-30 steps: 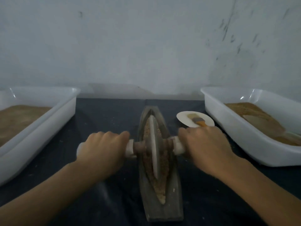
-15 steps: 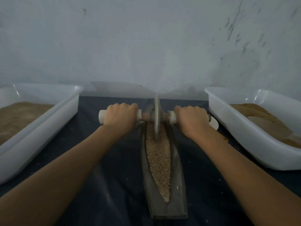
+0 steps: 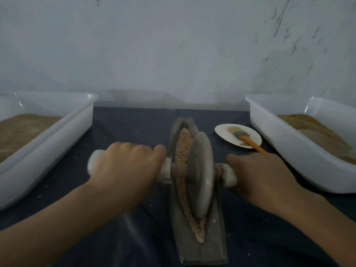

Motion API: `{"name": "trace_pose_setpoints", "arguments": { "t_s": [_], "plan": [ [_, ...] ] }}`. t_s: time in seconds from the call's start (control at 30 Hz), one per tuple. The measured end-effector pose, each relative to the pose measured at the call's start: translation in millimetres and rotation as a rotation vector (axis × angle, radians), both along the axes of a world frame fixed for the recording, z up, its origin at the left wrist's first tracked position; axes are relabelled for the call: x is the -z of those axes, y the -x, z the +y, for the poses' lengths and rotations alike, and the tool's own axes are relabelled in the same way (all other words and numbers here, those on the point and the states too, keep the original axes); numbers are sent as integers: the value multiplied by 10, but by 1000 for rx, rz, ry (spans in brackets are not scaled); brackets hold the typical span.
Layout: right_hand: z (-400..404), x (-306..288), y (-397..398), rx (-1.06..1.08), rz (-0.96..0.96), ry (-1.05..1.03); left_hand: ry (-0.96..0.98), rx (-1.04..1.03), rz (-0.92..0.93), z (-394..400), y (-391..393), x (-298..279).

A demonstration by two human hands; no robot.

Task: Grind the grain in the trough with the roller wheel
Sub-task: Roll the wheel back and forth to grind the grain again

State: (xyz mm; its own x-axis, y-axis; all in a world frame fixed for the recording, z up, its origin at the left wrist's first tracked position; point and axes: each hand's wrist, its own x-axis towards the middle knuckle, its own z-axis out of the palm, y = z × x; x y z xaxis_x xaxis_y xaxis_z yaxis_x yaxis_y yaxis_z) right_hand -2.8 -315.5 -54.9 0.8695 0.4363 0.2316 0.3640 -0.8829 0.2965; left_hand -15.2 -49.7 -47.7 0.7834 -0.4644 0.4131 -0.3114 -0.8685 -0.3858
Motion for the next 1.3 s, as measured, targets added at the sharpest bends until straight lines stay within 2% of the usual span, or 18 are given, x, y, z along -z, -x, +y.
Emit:
{"name": "trace_pose_setpoints", "arguments": {
  "t_s": [0.03, 0.1, 0.2, 0.3, 0.47, 0.53, 0.6, 0.67, 0.8, 0.9, 1.03, 1.17, 1.23, 1.3],
  "plan": [
    [34, 30, -105, 17, -36, -12, -21, -55, -6, -46, -168, 43],
    [92, 72, -416, 21, -160, -46, 55, -161, 26, -89, -566, 100],
    [214, 20, -882, 27, -278, -3, 197, -195, 77, -64, -1060, 122],
    [333, -83, -1048, 39, -350, 45, 287, -211, 117, -26, -1237, 175],
    [201, -12, -700, -18, -259, 71, 206, -180, 151, -25, -704, 135],
    [74, 0, -365, -60, -244, 79, 119, -60, 22, 10, -299, 128],
    [-18, -43, -46, -144, -246, -25, 82, 55, -78, 44, 69, 53],
    [-72, -62, 135, -170, -176, -72, 88, 99, -76, 98, 219, 20],
    [-10, 50, -94, -56, -157, -8, 7, -87, -23, -8, -69, 91],
    [89, 151, -549, 41, -185, -62, 116, -189, -4, -95, -570, 135],
    [188, 111, -998, 54, -188, -138, 185, -209, 14, -127, -1045, 94],
    [186, 88, -802, 65, -174, -109, 161, -191, 36, -122, -793, 75],
    [106, 75, -461, -6, -258, -21, 146, -177, 74, -45, -443, 105],
    [40, 36, -82, -74, -290, -9, 107, -76, 17, 37, -38, 123]
  ]
}}
